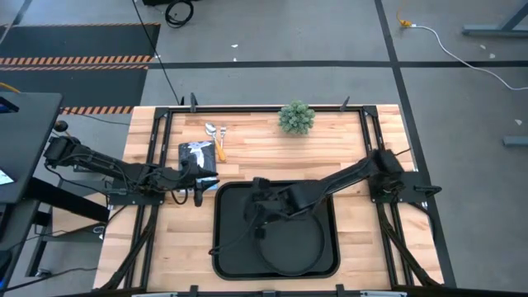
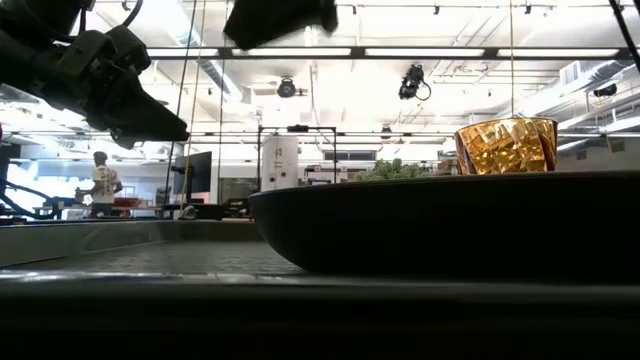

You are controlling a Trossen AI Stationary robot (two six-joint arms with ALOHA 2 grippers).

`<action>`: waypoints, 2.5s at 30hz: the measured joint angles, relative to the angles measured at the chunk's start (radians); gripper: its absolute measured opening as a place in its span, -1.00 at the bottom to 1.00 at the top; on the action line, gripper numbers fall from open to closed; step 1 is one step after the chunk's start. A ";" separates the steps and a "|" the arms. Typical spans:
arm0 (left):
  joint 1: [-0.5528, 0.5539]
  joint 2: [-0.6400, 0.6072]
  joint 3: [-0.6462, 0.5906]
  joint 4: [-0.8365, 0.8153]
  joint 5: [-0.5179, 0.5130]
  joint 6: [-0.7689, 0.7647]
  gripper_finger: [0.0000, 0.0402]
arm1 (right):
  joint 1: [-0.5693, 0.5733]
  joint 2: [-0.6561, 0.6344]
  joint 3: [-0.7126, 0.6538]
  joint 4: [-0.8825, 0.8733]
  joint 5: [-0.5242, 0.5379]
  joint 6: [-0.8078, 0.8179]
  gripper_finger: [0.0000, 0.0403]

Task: Pick and place plate/cup/fork/spoon on tray
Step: Put the orange fork on the black tray to the left of the black plate

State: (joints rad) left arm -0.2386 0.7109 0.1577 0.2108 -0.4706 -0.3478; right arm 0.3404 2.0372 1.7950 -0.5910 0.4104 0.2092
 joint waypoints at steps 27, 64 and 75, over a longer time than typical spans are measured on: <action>0.000 0.000 0.000 -0.031 -0.004 -0.053 -0.26 | 0.024 -0.434 -0.552 0.385 0.243 -0.075 -0.40; 0.000 0.200 -0.001 0.229 -0.095 -0.163 -0.26 | -0.052 -0.823 -0.919 0.448 0.247 -0.037 -0.40; 0.073 0.409 0.061 0.263 -0.094 -0.238 -0.26 | -0.123 -0.848 -0.919 0.419 0.233 -0.083 -0.40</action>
State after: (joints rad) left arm -0.1659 1.1196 0.2191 0.4742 -0.5648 -0.5862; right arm 0.2172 1.1892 0.8764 -0.1716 0.6431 0.1258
